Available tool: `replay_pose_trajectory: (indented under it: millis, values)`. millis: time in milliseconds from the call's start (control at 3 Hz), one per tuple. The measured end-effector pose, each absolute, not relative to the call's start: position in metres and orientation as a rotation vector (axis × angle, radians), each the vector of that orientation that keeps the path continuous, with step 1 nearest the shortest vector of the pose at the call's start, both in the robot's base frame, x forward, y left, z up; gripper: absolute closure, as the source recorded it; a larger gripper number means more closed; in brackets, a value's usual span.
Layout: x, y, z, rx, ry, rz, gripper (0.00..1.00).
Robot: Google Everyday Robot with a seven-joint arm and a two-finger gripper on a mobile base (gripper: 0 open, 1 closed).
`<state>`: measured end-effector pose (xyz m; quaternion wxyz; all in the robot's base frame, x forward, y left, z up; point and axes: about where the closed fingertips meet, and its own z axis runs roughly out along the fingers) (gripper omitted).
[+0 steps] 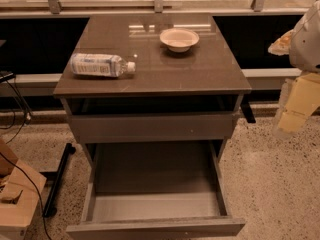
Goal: Place blue plastic bottle into middle drawer
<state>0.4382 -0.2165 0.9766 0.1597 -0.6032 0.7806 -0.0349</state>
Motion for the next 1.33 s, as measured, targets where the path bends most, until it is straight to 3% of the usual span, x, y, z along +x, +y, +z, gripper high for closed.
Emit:
replay_pose_trajectory:
  millis: [667, 1333]
  values:
    - [0.458, -0.198, 0.989, -1.729, 2.165, -0.107, 0.0]
    - [0.518, -0.136, 1.006, -1.761, 2.02, 0.004, 0.0]
